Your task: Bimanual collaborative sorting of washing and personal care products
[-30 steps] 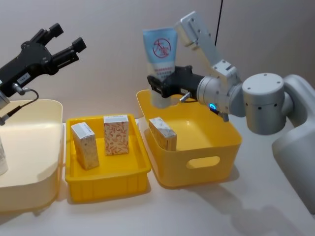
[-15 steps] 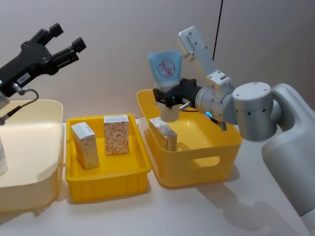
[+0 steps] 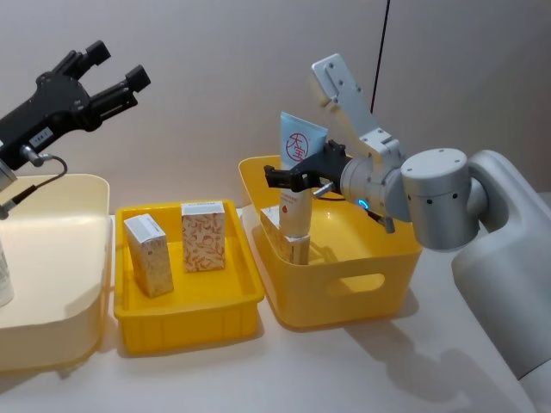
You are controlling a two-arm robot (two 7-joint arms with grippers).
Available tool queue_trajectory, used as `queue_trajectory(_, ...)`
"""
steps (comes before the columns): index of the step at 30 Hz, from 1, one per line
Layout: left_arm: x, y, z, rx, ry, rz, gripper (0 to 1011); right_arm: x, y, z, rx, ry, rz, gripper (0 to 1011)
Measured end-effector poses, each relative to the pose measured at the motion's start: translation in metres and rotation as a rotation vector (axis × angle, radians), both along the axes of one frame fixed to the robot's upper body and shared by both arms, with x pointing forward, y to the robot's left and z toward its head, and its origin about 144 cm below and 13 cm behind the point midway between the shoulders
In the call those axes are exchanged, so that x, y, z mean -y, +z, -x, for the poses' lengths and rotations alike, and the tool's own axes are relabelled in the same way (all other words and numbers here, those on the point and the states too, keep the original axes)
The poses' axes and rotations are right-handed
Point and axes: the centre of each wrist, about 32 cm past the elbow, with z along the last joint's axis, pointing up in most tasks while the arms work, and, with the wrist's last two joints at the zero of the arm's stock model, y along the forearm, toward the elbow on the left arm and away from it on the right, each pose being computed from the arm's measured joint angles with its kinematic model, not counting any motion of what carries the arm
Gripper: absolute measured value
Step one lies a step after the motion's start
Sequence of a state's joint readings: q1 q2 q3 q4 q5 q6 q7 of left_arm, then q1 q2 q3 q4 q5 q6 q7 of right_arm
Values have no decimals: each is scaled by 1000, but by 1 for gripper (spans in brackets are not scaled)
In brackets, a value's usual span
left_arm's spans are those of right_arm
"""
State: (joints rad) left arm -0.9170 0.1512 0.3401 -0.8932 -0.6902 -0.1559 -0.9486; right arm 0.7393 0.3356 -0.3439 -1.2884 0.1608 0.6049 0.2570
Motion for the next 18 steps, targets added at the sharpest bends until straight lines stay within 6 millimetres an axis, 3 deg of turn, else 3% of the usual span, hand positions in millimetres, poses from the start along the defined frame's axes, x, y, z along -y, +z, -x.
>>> queue_trajectory(18,0,0,0,0,0,0,1003,-1,-2,-1,-8,-12,2,1001)
